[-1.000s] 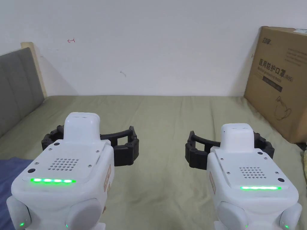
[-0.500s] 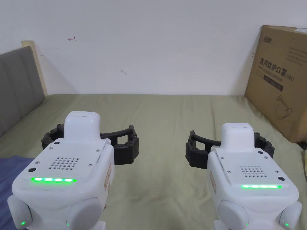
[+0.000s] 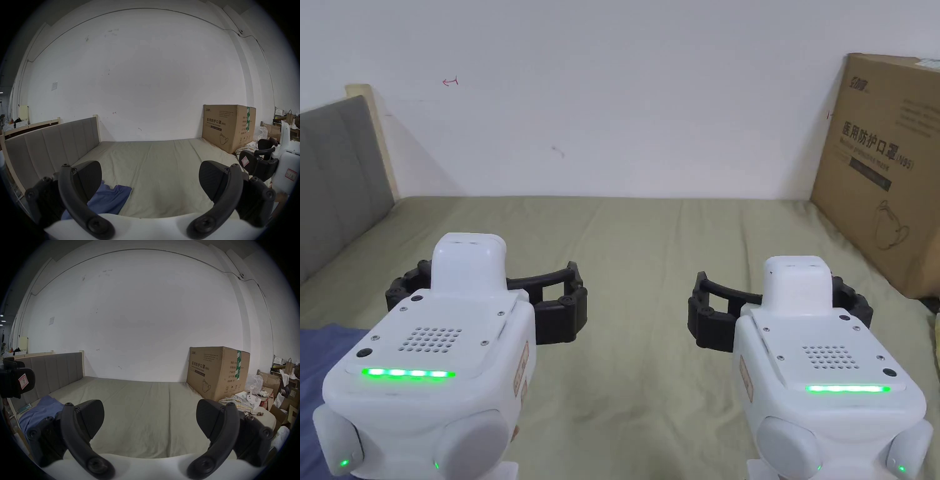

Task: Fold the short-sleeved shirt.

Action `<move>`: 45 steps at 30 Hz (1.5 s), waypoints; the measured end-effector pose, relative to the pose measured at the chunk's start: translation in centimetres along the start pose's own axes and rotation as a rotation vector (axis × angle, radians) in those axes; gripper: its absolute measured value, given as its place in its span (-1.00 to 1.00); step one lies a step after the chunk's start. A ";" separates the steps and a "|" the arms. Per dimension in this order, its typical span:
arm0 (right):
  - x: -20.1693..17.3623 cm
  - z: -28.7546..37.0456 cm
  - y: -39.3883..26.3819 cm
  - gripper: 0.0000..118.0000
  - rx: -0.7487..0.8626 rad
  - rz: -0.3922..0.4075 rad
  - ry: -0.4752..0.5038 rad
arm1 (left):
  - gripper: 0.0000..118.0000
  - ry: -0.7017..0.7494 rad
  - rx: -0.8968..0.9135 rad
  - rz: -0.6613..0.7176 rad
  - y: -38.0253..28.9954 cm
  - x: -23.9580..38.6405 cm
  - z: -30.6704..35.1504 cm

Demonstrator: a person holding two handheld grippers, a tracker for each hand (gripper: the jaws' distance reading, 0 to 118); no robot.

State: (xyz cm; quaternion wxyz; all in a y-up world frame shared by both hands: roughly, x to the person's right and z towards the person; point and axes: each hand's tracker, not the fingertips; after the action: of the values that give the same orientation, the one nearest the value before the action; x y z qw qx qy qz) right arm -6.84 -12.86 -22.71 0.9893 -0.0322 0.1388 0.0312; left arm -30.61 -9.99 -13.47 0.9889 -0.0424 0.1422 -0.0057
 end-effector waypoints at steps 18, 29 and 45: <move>0.0 -0.2 -0.2 0.95 -0.018 0.005 0.005 | 1.00 0.003 -0.005 -0.004 -0.1 -0.1 -0.1; -0.2 0.0 -0.4 0.95 -0.017 0.016 0.008 | 0.96 0.000 -0.003 -0.005 -0.1 -0.1 0.1; 0.0 0.0 -0.6 0.95 -0.028 0.006 0.010 | 0.97 0.015 0.007 -0.003 -0.4 -0.2 0.1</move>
State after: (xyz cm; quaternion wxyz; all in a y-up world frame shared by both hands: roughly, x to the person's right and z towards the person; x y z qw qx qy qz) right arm -6.78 -13.44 -22.72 0.9880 -0.0458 0.1435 0.0358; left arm -30.80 -10.33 -13.26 0.9880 -0.0390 0.1493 -0.0081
